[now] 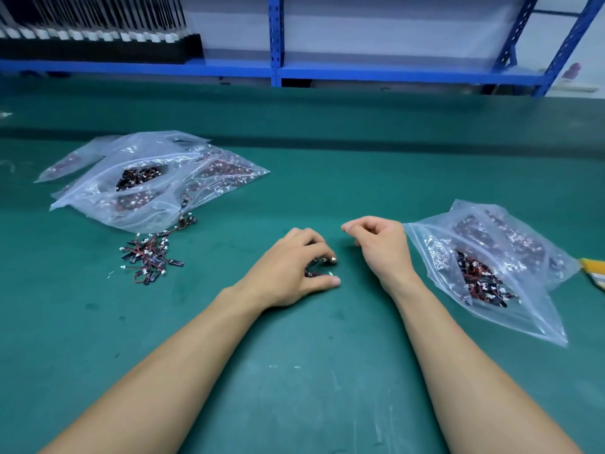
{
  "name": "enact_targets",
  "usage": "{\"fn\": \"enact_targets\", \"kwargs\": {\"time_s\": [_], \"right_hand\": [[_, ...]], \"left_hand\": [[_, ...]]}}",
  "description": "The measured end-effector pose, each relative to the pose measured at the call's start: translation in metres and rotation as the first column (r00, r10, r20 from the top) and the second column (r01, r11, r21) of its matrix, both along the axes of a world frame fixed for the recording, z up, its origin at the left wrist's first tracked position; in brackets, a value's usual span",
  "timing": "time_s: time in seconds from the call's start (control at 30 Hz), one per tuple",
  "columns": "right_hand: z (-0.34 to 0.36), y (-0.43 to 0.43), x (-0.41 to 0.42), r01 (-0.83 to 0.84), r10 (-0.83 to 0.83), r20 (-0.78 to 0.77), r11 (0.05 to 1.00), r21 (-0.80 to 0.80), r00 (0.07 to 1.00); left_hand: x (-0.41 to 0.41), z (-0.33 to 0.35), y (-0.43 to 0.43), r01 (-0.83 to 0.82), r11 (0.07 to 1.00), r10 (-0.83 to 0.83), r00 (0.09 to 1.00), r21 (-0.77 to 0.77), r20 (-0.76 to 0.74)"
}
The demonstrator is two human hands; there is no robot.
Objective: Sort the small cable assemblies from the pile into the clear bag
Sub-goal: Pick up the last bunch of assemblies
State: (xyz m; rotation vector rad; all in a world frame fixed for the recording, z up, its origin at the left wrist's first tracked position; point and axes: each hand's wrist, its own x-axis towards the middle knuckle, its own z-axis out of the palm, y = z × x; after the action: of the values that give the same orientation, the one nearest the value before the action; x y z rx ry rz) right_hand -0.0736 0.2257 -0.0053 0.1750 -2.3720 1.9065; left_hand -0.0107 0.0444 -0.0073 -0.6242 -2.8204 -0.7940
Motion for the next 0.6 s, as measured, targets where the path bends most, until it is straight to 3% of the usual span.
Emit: {"fn": "enact_targets", "kwargs": {"time_s": [0.2,0.27,0.4,0.6], "right_hand": [[-0.001,0.002,0.0,-0.006,0.006,0.001,1.0,-0.006,1.0],[-0.001,0.002,0.0,-0.003,0.003,0.006,1.0,-0.012,1.0],[-0.002,0.0,0.0,0.001,-0.001,0.009,1.0,-0.003,1.0],[-0.002,0.001,0.0,-0.005,0.005,0.028,1.0,0.004,1.0]], "left_hand": [[0.01,0.006,-0.018,-0.029,0.974,0.046,0.997,0.227,-0.068],[0.012,0.009,-0.029,-0.062,0.989,0.075,0.993,0.135,-0.09],[0.014,0.004,-0.025,-0.094,0.95,0.075,0.994,-0.297,-0.075],[0.01,0.002,-0.015,-0.129,0.935,0.075,0.982,-0.329,-0.171]]}}
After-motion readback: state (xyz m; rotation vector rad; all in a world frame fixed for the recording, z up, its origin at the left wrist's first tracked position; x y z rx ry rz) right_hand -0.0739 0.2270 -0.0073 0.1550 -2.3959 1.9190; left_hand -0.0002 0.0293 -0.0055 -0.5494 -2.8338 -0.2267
